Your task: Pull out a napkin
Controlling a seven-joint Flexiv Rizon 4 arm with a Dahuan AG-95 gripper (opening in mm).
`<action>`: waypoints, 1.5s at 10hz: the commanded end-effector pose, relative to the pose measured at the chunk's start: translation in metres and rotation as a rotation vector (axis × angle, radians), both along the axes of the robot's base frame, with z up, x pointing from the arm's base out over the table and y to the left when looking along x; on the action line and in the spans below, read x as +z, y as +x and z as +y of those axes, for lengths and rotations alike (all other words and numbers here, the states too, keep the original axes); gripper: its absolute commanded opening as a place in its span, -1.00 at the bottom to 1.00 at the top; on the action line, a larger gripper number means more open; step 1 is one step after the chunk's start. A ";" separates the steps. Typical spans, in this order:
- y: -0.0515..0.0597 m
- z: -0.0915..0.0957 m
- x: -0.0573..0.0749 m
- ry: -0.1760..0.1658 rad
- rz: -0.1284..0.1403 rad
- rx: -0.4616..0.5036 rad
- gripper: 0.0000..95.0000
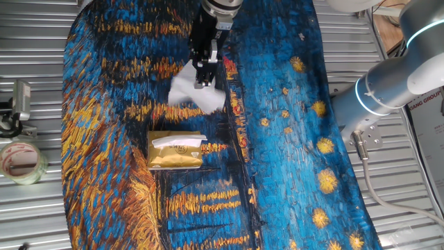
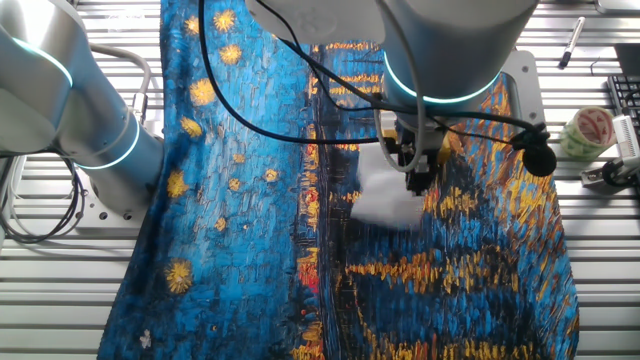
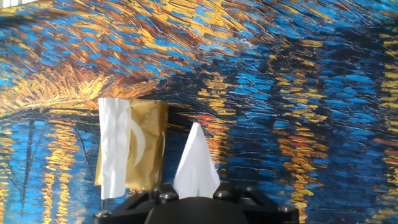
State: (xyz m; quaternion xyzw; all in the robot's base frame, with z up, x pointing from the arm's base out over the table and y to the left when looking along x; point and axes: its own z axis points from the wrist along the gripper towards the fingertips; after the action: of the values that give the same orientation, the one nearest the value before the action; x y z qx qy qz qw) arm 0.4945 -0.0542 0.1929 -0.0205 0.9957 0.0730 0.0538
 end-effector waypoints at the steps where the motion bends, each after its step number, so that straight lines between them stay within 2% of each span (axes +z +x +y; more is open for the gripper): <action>1: 0.000 0.000 0.000 0.006 -0.005 0.004 1.00; 4: 0.000 0.000 0.000 0.012 -0.006 0.001 1.00; 5: 0.000 0.000 0.000 0.011 -0.006 0.001 0.60; 7: 0.000 0.000 0.000 0.008 -0.004 -0.003 0.60; 8: 0.000 0.000 0.000 0.005 -0.004 -0.005 0.20; 10: 0.000 0.000 -0.001 -0.034 -0.003 -0.008 0.20; 11: 0.000 0.000 -0.001 -0.073 -0.003 -0.016 -0.20; 12: 0.000 0.000 -0.001 -0.101 -0.002 -0.022 -0.20; 13: 0.000 -0.001 -0.002 -0.111 -0.002 -0.026 -0.60; 15: 0.000 -0.001 -0.004 -0.108 0.001 -0.036 -0.60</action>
State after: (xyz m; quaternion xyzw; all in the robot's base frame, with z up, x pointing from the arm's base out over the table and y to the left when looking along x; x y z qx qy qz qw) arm 0.4931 -0.0550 0.1901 -0.0049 0.9984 0.0151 0.0537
